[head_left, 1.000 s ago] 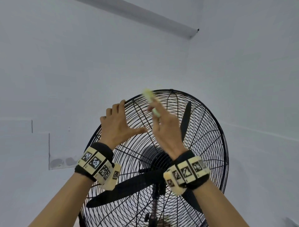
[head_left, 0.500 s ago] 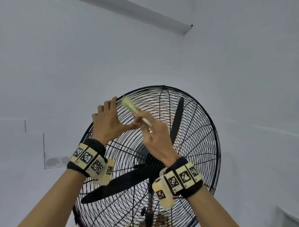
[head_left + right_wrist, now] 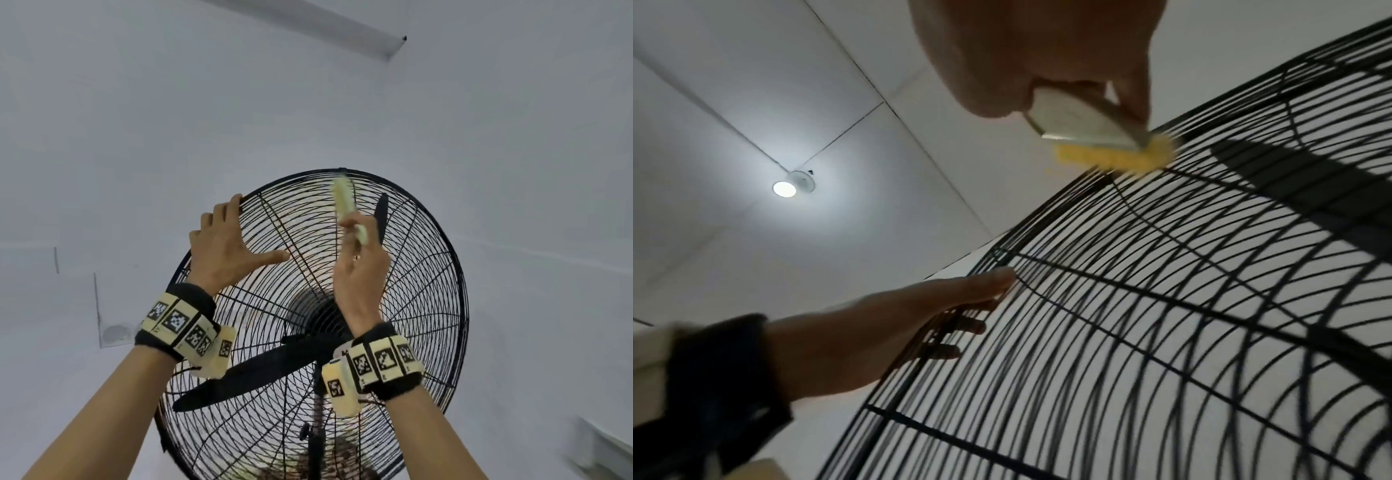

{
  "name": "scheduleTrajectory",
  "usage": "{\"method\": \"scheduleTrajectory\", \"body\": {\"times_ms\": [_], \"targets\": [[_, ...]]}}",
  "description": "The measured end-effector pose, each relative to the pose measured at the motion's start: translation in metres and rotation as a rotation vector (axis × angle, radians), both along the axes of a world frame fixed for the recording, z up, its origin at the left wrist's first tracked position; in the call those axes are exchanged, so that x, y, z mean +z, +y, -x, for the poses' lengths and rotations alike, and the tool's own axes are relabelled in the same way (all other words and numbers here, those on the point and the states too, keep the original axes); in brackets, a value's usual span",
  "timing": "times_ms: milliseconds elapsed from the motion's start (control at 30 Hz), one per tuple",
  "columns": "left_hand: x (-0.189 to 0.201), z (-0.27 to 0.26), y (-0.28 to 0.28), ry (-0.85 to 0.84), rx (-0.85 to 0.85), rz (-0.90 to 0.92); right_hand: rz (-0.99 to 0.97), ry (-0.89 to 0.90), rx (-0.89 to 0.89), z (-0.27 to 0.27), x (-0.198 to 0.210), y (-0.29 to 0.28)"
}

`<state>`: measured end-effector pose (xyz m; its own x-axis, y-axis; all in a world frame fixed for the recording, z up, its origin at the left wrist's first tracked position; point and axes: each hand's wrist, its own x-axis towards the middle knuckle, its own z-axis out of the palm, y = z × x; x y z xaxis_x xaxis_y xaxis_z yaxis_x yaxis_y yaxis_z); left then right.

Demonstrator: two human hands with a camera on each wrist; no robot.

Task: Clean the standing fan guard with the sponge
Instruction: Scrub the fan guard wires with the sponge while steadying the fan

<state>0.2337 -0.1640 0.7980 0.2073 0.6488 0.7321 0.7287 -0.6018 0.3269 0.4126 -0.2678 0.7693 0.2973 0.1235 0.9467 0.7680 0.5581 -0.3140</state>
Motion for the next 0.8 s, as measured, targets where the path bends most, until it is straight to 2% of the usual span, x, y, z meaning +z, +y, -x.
{"method": "scheduleTrajectory", "body": {"times_ms": [33,100,200,233,300,367,400,467,533,600,633,733,800], "targets": [[0.000,0.001,0.000,0.004,0.002,-0.003,0.007,0.029,-0.071,-0.005,-0.002,0.003],[-0.001,0.001,0.000,0.005,0.014,-0.006,0.087,-0.068,-0.098,-0.004,-0.009,0.007],[0.000,0.002,0.002,-0.001,0.019,0.011,0.218,-0.385,0.079,0.010,-0.021,0.002],[0.001,0.003,0.003,-0.005,0.014,0.015,0.231,-0.421,0.128,0.013,-0.022,-0.002],[0.000,0.003,0.005,-0.012,0.002,0.015,0.168,-0.263,0.165,0.013,-0.017,-0.009],[-0.001,0.004,0.006,-0.019,-0.014,0.015,-0.001,0.009,0.072,0.005,-0.013,-0.008],[-0.002,0.004,0.006,-0.020,-0.020,0.013,-0.040,0.085,0.008,0.001,-0.014,-0.006],[-0.002,0.005,0.007,-0.021,-0.019,0.011,0.024,0.051,-0.032,0.000,-0.021,-0.003],[-0.003,0.006,0.009,-0.029,-0.016,0.022,0.175,-0.170,0.079,0.008,-0.032,-0.003],[-0.002,0.006,0.010,-0.034,-0.016,0.025,0.228,-0.345,0.160,0.016,-0.040,-0.006],[-0.002,0.005,0.010,-0.034,-0.020,0.024,0.208,-0.323,0.161,0.017,-0.040,-0.007],[-0.003,0.005,0.006,-0.035,-0.032,0.021,0.034,0.001,0.044,0.008,-0.033,-0.003],[-0.003,0.006,0.003,-0.032,-0.031,0.021,0.023,0.083,-0.061,0.004,-0.031,-0.001]]}}
